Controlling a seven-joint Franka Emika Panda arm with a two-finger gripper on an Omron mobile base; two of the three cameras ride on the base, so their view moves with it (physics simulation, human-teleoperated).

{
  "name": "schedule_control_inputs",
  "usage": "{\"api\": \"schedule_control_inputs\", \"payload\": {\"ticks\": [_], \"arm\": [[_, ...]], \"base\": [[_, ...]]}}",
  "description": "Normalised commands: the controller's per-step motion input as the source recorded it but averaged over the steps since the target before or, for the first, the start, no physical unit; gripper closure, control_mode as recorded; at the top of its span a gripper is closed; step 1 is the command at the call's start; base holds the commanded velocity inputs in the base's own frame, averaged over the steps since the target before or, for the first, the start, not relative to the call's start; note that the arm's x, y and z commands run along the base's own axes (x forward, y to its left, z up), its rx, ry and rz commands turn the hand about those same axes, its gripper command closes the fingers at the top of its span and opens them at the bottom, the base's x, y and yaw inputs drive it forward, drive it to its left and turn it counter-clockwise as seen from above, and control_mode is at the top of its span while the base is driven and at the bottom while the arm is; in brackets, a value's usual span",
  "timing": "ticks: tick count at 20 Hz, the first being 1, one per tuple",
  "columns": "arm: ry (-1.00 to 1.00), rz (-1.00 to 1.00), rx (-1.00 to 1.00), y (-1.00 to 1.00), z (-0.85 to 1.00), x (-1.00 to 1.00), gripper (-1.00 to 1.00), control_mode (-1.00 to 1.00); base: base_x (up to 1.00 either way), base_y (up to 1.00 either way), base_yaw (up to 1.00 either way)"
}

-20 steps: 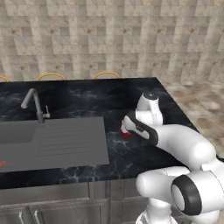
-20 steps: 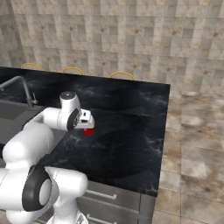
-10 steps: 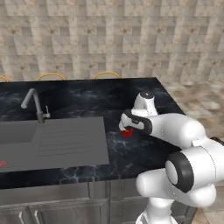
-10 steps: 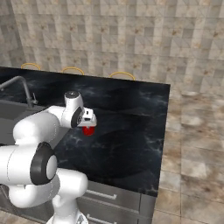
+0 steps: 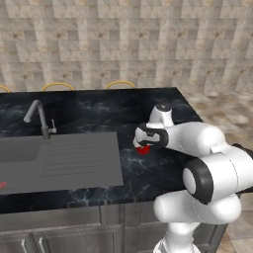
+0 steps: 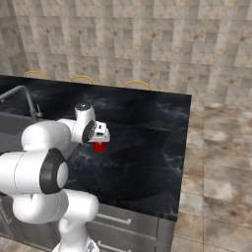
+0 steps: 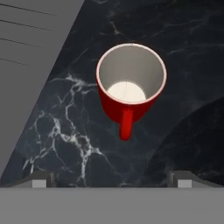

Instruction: Clear the mugs and bowl far away from the sink.

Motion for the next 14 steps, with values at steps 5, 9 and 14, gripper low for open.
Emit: {"api": "schedule_control_inputs", "payload": {"ticks": [5,9,14], "arm": [[0.0,0.0,0.0,0.0,-0.21,0.0,-1.0,-1.0],[0.0,0.0,0.0,0.0,-0.2,0.01,-1.0,-1.0],[0.0,0.0,0.0,-0.01,-0.11,0.13,-1.0,-1.0]], "base": [[0.0,0.0,0.0],[0.0,0.0,0.0],[0.0,0.0,0.0]]}}
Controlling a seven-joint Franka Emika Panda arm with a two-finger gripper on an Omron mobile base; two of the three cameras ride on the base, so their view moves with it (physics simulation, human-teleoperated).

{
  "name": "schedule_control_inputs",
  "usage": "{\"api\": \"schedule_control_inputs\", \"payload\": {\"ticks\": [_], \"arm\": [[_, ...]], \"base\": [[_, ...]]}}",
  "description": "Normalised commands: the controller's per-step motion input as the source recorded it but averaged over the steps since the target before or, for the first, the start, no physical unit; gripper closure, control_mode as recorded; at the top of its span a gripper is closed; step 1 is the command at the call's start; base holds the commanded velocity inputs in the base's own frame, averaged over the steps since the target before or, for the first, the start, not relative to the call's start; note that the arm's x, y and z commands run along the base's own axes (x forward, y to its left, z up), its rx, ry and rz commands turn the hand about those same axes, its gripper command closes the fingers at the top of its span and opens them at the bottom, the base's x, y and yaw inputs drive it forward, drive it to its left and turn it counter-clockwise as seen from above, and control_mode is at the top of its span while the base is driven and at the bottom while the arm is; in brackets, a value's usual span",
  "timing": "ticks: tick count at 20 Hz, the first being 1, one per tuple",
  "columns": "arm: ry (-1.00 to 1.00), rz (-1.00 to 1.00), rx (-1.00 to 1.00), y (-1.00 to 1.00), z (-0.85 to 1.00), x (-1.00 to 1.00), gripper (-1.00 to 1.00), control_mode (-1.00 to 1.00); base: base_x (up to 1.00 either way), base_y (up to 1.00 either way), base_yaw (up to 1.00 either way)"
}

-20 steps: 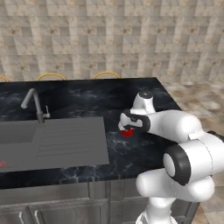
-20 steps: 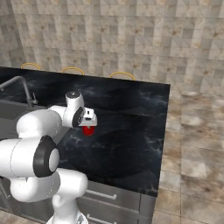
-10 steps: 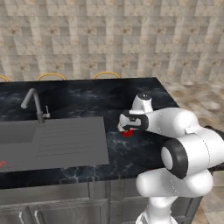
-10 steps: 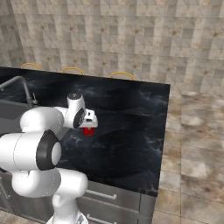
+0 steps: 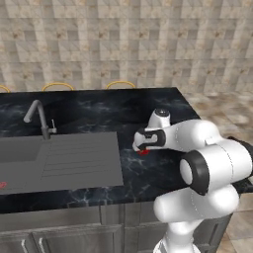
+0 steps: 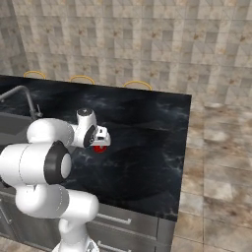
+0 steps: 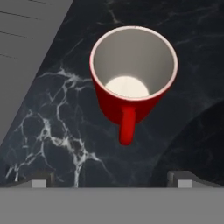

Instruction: Clear the mugs and bowl far away from the sink.

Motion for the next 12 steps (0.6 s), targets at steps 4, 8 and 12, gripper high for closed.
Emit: {"api": "schedule_control_inputs", "payload": {"ticks": [4,8,12], "arm": [[0.0,0.0,0.0,-0.01,-0.17,0.19,-1.0,-1.0],[0.0,0.0,0.0,-0.02,-0.19,0.15,-1.0,-1.0],[0.0,0.0,0.0,-0.03,-0.13,0.16,-1.0,-1.0]], "base": [[0.0,0.0,0.0],[0.0,0.0,0.0],[0.0,0.0,0.0]]}}
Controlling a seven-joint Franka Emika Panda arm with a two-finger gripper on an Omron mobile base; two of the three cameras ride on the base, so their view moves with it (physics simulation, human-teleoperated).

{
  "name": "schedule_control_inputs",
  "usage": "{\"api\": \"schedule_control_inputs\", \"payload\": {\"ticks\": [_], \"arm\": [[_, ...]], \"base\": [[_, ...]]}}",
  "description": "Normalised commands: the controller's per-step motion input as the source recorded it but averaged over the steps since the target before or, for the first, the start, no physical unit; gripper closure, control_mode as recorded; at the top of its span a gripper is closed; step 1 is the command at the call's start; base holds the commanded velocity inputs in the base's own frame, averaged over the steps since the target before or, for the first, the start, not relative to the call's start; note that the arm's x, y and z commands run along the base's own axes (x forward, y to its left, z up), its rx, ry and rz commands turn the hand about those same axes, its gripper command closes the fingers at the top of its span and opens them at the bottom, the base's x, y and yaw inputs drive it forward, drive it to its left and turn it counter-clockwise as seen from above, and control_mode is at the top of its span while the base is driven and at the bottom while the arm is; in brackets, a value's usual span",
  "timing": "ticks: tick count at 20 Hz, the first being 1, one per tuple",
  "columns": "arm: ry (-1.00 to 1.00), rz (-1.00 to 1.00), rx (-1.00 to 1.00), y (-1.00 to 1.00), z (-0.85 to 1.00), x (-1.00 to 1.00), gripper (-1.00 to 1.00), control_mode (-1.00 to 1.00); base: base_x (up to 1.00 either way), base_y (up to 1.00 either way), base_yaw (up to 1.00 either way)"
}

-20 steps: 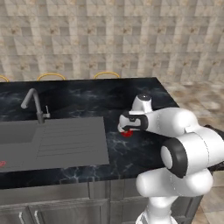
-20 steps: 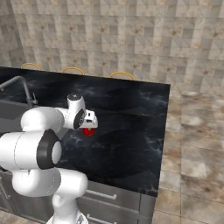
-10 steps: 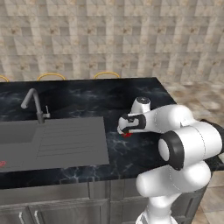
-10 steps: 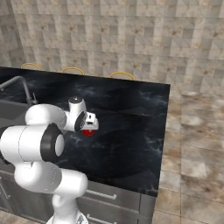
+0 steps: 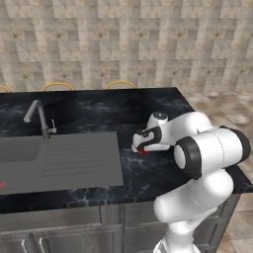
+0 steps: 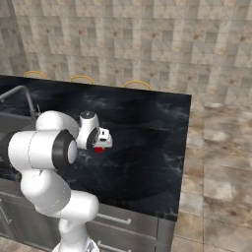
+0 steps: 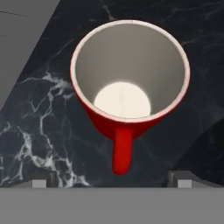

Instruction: Clear the mugs and bowl far away from the sink.

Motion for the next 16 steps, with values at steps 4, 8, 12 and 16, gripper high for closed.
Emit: {"api": "schedule_control_inputs", "payload": {"ticks": [4,8,12,16], "arm": [[0.0,0.0,0.0,-0.01,-0.07,0.21,-1.0,-1.0],[0.0,0.0,0.0,0.0,-0.09,0.27,-1.0,-1.0],[0.0,0.0,0.0,0.0,-0.11,0.21,-1.0,-1.0],[0.0,0.0,0.0,-0.02,-0.11,0.02,1.0,-1.0]], "base": [[0.0,0.0,0.0],[0.0,0.0,0.0],[0.0,0.0,0.0],[0.0,0.0,0.0]]}}
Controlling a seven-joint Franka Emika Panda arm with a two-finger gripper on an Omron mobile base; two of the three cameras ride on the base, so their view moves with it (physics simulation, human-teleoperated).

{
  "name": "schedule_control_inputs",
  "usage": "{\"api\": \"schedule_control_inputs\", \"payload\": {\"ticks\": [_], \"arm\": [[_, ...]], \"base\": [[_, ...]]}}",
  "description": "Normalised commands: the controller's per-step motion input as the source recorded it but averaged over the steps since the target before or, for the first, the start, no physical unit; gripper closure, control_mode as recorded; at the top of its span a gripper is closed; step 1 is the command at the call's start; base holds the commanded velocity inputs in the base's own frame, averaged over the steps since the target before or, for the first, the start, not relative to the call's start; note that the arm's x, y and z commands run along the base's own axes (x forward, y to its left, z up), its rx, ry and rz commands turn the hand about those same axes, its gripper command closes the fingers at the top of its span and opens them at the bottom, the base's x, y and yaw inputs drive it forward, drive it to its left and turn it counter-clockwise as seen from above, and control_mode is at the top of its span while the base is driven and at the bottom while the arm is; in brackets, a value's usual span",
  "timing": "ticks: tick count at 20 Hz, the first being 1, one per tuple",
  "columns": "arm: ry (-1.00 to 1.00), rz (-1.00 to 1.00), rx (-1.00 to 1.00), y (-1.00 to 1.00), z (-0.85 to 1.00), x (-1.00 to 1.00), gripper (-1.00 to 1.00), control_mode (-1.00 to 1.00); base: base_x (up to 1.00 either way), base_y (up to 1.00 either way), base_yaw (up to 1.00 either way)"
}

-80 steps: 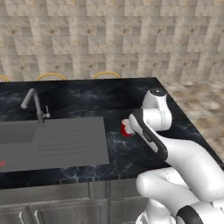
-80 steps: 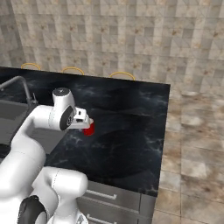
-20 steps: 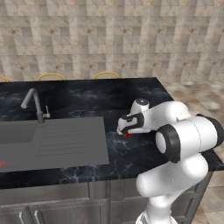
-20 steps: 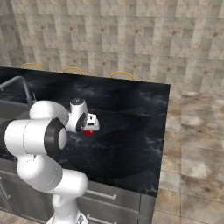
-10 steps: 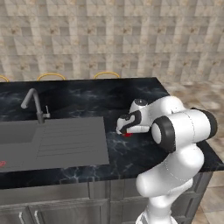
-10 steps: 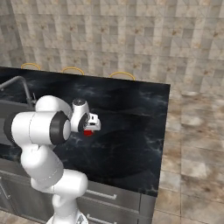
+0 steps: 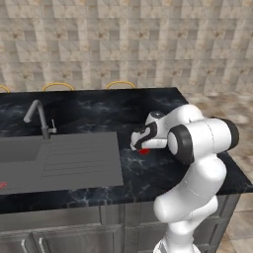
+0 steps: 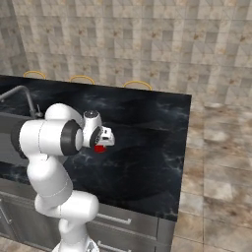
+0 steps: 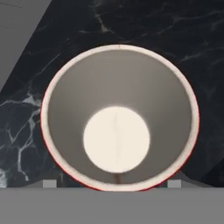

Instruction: Clear the mugs and bowl far away from the sink.

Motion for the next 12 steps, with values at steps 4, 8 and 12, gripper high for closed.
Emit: {"api": "schedule_control_inputs", "payload": {"ticks": [4,8,12], "arm": [[0.0,0.0,0.0,-0.01,-0.11,0.0,1.0,-1.0],[0.0,0.0,0.0,0.0,-0.16,0.0,1.0,-1.0],[0.0,0.0,0.0,0.0,-0.11,-0.04,1.0,-1.0]], "base": [[0.0,0.0,0.0],[0.0,0.0,0.0],[0.0,0.0,0.0]]}}
